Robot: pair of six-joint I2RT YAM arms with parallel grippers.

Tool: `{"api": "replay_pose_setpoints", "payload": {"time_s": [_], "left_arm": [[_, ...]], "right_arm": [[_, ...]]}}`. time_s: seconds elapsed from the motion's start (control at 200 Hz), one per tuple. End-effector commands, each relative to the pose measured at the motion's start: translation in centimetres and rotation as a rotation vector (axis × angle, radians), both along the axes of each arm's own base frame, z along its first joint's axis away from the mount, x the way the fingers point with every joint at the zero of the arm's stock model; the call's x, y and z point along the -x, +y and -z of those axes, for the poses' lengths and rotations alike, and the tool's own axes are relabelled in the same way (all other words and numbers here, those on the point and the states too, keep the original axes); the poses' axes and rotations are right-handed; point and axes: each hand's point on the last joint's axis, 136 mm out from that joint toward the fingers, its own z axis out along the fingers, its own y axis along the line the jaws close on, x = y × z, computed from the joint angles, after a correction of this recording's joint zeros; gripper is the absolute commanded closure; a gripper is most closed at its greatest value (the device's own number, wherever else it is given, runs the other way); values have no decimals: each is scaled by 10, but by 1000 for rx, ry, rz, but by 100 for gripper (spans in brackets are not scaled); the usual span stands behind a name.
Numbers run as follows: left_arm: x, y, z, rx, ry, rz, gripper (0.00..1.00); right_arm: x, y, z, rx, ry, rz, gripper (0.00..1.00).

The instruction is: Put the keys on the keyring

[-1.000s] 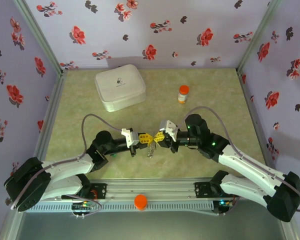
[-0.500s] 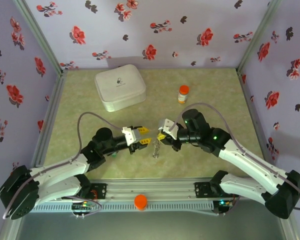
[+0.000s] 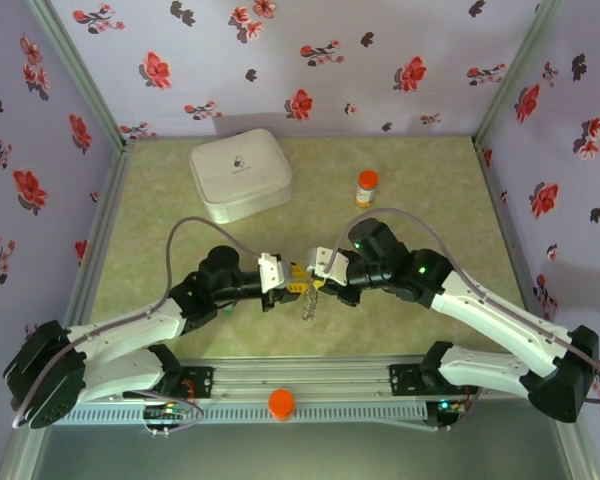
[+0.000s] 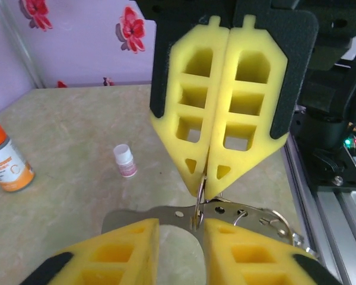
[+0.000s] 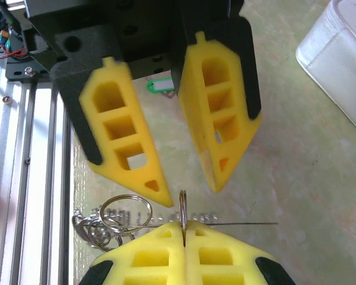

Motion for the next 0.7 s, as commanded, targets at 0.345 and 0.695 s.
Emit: {"api": "replay_pose_setpoints", "payload": {"time_s": [0.345, 0.695], "left_arm": [[13, -5, -13, 49, 5, 74, 100], [11, -3, -27, 244, 25, 48, 100]], "right_arm": [[2, 9, -18, -62, 3, -16, 93], [7, 2, -41, -438, 144, -52, 70]]}}
